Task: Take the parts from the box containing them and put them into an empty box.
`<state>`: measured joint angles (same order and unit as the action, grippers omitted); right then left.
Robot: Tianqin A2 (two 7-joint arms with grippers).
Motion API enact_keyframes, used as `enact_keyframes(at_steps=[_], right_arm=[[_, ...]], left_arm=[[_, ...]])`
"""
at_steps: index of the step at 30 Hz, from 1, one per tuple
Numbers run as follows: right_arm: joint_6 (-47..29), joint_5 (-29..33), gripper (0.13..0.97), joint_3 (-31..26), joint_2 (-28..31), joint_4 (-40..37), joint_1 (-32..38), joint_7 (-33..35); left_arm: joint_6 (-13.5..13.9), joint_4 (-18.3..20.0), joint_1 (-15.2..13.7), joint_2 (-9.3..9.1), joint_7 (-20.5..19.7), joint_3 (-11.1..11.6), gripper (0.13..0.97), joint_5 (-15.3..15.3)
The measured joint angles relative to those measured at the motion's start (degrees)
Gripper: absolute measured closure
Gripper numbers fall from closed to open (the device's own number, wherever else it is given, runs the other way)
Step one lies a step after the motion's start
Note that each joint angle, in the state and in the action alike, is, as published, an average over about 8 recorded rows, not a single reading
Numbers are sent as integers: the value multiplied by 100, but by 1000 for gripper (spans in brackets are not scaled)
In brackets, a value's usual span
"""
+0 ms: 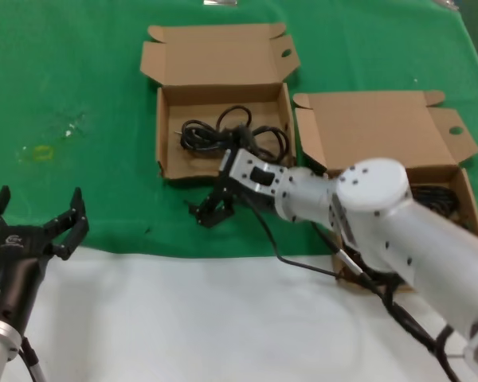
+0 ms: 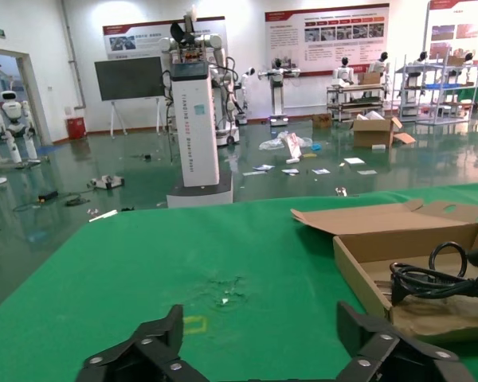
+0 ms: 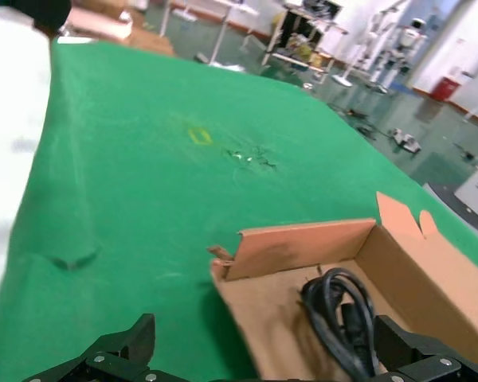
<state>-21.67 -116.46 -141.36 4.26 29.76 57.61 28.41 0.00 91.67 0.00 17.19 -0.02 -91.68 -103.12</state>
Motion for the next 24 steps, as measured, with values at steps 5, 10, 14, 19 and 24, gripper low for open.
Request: enact_keyframes(at_steps=[5,10,14,19,24], right_arm=[[192,118,129,439,114,547,-509,-249],[383,235,129,878,228,1094,-1018,-500],[535,329,129,1228,320,1530,-1424,-702],[730,449,129,1674,436,2086,-1941,-957],[922,566,129,2113,550,2633,-2450,-1208]], left_arm=[[0,0,0,0,2,0,484,0],[0,0,0,0,4,0,351,0],[0,0,0,0,2,0,298,0],[0,0,0,0,1,0,209,0],[0,0,0,0,1,0,174,0]])
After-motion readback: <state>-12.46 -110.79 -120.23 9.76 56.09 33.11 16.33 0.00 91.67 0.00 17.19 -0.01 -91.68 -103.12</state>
